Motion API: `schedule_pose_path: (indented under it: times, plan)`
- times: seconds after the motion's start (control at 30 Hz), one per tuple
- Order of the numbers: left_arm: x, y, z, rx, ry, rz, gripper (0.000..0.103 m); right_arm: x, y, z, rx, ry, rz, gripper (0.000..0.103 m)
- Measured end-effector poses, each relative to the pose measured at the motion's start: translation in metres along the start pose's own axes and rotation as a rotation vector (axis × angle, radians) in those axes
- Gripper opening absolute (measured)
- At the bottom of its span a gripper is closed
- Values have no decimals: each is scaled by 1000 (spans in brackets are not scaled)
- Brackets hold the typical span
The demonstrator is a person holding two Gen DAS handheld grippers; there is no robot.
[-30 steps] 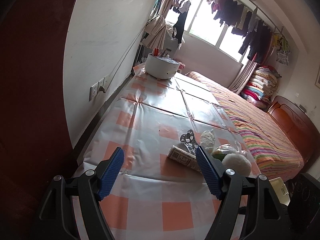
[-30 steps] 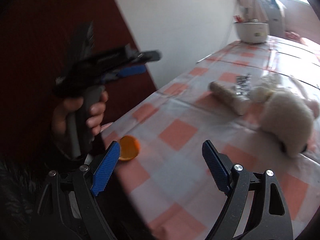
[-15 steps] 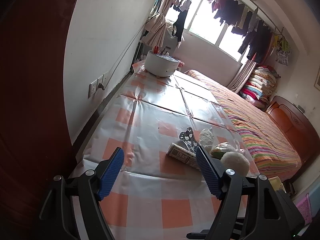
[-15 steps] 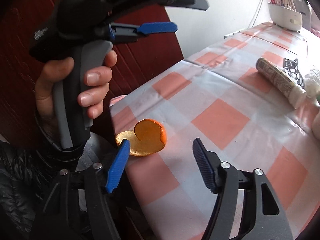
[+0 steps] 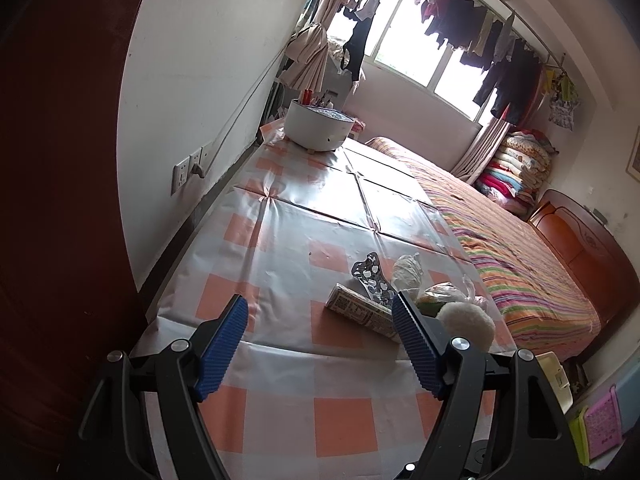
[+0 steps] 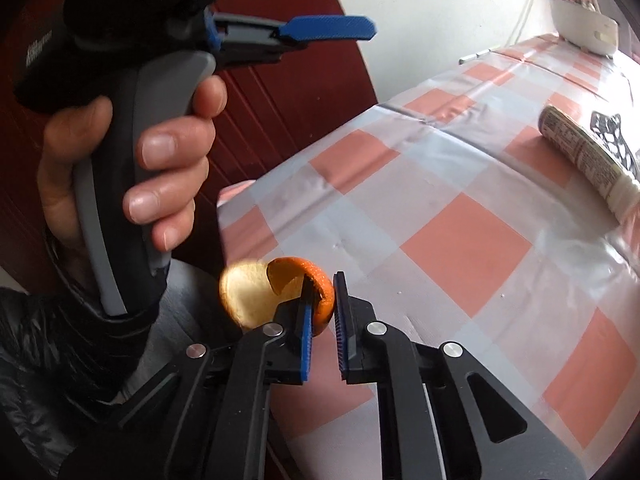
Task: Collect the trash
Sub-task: 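Close the right tool on the orange peel and lift it, then lower the left tool onto the tea drink bottle and close while the right tool holds the peel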
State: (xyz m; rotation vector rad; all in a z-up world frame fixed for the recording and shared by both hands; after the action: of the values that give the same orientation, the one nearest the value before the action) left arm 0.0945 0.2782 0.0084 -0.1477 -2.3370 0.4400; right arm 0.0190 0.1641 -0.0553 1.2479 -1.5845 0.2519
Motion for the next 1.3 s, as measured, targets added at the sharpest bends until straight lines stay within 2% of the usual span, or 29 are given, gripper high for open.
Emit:
schedule_pose_path:
  times: [0.23,0.33,0.57,0.7,0.77,0.8,0.83,0.87,0.9,0.93,0.97,1.0,1.07,1.13,1.17,1.2,1.23,1.3]
  plan:
    - [-4,-3,-2,-7,-7,-17,72,48,-15,16,-63,-107,39,9]
    - [-15,-3,-2,5,26,-15,72,78,-31,26,-116,-170,73,9]
    - [-60,-22,1,141,209,143,72,141,-67,51,-248,-311,105,9]
    - [-81,-43,-13,170,305,137,72,163,-75,61,-287,-357,108,9]
    - [-86,-57,-28,86,336,103,72,172,-77,68,-309,-385,105,9]
    - [-86,-65,-34,9,341,72,72,178,-79,72,-316,-397,101,9]
    - [-89,-78,-43,-122,349,22,72,184,-80,77,-323,-411,96,9]
    - [-91,-84,-47,-204,362,-13,72,191,-81,81,-329,-424,102,9]
    - [-96,-88,-49,-272,396,-51,72,198,-81,86,-335,-436,108,9]
    - [-104,-90,-50,-318,463,-102,72,202,-82,89,-338,-443,108,9]
    - [-110,-89,-52,-337,509,-126,72,210,-82,94,-344,-455,106,9]
    - [-113,-91,-51,-363,540,-126,72,214,-82,98,-350,-466,105,9]
    - [-116,-97,-52,-406,591,-66,72,221,-81,102,-353,-480,101,9]
    - [-127,-96,-53,-321,717,17,72,225,-80,106,-356,-493,103,9]
    - [-129,-93,-55,-277,744,36,72,226,-80,106,-357,-498,100,9]
    - [-130,-94,-58,-263,723,32,72,228,-80,108,-360,-502,96,9]
    - [-130,-99,-60,-293,701,24,72,227,-79,109,-363,-506,92,9]
    - [-133,-113,-61,-401,703,28,72,228,-79,112,-369,-511,91,9]
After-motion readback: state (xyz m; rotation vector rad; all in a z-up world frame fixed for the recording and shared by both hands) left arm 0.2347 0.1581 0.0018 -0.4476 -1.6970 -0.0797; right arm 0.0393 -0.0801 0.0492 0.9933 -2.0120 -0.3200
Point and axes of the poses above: each gripper's, at about its wrist camera, not at the fingertips, and x roughly against the way its jaws point, y to its left, z to its underside, the point moved 2 cm from there along -x, roughly the way its jaws point, and after that the axes turned 9 degrees about y, right-handed, at the moved point
